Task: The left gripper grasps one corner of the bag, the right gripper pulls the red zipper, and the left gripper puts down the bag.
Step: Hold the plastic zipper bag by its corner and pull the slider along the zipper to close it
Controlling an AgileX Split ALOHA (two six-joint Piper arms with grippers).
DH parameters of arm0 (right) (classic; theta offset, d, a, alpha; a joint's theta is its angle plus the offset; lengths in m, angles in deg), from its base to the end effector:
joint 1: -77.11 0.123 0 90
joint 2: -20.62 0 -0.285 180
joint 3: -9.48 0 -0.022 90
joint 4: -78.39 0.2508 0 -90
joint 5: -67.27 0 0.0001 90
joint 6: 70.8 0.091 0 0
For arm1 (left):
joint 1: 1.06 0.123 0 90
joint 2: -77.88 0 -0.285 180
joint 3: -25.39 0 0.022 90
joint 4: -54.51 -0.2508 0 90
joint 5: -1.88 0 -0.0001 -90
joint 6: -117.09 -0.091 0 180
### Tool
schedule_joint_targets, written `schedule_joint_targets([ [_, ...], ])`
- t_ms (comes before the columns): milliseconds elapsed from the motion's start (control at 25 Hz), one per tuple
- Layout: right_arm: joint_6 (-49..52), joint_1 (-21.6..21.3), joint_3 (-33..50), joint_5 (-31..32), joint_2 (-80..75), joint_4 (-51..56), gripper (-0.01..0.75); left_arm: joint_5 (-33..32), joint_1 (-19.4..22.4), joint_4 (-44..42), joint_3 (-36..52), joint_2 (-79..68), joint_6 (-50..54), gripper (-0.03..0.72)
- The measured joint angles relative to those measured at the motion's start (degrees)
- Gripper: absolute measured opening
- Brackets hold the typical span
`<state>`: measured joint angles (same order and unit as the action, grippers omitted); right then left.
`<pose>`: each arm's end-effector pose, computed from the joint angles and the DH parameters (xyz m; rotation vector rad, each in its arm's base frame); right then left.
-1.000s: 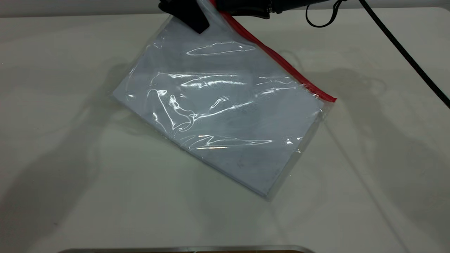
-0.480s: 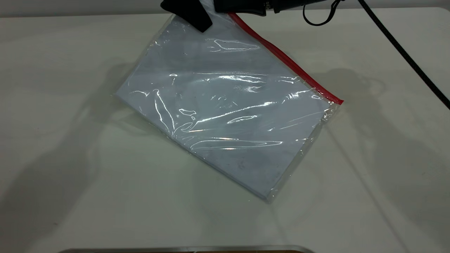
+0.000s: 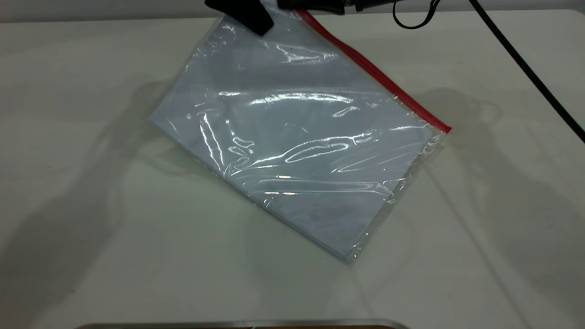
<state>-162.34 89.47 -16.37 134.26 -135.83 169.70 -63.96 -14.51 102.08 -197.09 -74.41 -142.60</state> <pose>0.4648 0.1876 0.0687 -0.8252 1.9133 1.4205 0.4834 -0.1786 0.1259 1.5386 2.0275 -0.8081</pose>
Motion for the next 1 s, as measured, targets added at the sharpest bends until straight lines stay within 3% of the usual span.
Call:
schedule_joint_targets([
  [560, 0.0, -1.8, -0.6, 0.4, 1.0, 1.6, 0.031, -0.8, 4.2, 12.2, 0.5, 1.0, -6.0, 0.051],
  [1000, 0.0, -2.2, -1.1, 0.6, 1.5, -1.4, 0.036, -0.3, 4.8, 15.5, 0.6, 2.0, -10.1, 0.051],
])
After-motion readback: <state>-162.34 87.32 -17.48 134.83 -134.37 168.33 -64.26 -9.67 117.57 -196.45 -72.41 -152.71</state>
